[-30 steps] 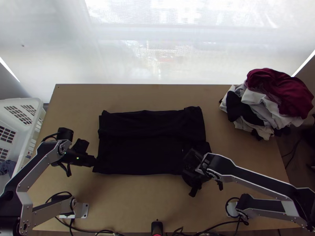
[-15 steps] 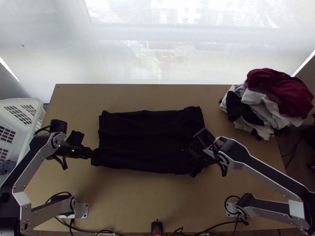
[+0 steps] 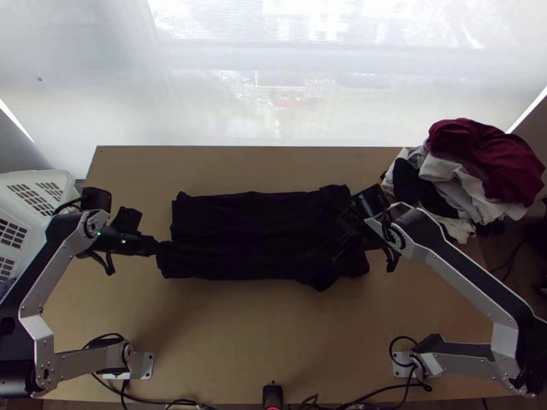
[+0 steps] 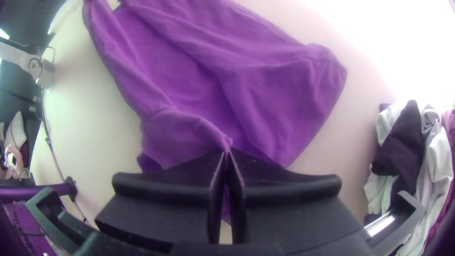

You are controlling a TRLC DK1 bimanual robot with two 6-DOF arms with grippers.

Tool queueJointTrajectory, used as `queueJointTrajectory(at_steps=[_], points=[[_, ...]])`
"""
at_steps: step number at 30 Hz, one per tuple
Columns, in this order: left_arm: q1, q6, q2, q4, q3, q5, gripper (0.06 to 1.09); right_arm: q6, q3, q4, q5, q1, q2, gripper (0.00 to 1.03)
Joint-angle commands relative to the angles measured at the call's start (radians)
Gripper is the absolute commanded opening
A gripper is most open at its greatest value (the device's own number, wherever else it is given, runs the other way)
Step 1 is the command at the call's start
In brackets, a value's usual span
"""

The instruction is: Fold the t-shirt

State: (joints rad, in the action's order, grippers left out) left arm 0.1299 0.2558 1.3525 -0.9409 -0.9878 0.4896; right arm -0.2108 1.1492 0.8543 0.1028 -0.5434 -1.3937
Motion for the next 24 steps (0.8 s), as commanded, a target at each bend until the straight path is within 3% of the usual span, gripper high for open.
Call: queueJointTrajectory(at_steps=[1,24], points=[[0.004,-0.020,0.086,0.001,-0.138,0.001,0.09,-0.016,0.133,-0.021,0.000,0.099,-0.108,0.03],[0.010,-0.075,0.438,0.022,-0.526,0.000,0.09,-0.025,0.606,-0.027,0.002,0.204,-0.534,0.03]])
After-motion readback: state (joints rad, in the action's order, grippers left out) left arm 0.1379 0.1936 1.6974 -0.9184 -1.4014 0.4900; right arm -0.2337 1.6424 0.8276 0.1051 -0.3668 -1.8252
